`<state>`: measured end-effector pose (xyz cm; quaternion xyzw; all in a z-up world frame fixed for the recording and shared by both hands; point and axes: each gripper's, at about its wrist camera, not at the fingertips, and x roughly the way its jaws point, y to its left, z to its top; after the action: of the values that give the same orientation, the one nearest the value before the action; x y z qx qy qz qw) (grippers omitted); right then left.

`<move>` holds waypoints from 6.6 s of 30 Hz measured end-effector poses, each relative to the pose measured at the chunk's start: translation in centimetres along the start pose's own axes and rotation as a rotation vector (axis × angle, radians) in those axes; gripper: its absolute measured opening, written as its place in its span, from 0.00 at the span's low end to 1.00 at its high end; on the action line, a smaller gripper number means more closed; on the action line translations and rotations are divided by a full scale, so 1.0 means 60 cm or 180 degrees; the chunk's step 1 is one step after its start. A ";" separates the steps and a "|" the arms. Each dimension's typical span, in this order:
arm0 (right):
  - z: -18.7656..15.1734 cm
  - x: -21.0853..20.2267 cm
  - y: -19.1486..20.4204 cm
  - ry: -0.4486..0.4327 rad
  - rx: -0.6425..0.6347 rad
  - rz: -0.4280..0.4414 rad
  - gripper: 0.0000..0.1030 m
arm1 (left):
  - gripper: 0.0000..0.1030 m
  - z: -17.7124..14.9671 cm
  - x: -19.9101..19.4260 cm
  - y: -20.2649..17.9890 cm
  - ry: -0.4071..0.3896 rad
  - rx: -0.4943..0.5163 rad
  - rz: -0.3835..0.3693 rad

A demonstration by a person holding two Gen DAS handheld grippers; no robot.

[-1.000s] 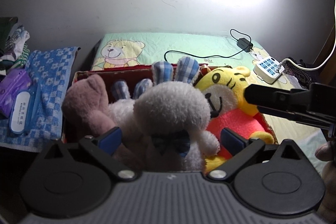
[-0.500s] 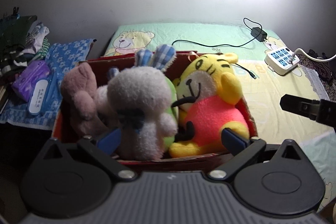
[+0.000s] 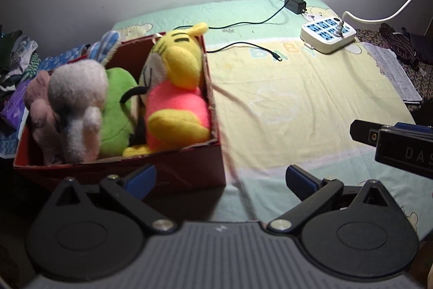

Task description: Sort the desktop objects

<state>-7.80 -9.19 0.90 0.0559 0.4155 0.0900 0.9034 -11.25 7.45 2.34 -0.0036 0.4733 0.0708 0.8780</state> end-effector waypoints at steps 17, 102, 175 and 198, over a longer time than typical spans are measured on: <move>-0.023 0.012 -0.074 0.0250 0.0130 -0.0433 0.76 | 0.99 -0.017 0.041 -0.080 0.0212 0.0116 0.0187; 0.090 -0.029 0.064 -0.0384 -0.0367 -0.0741 0.80 | 0.99 0.092 -0.020 0.000 -0.0345 -0.0057 -0.0049; 0.023 0.011 0.412 -0.0297 -0.0624 -0.0214 0.80 | 0.99 0.003 -0.034 0.374 -0.0300 -0.0598 0.0627; 0.028 0.040 0.395 0.0039 -0.0472 -0.0257 0.81 | 0.99 0.022 -0.012 0.359 0.0158 -0.0472 0.0573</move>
<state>-7.75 14.42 4.37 -0.0285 0.4151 0.0843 0.9054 -13.30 28.77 4.94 -0.0278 0.4868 0.1841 0.8535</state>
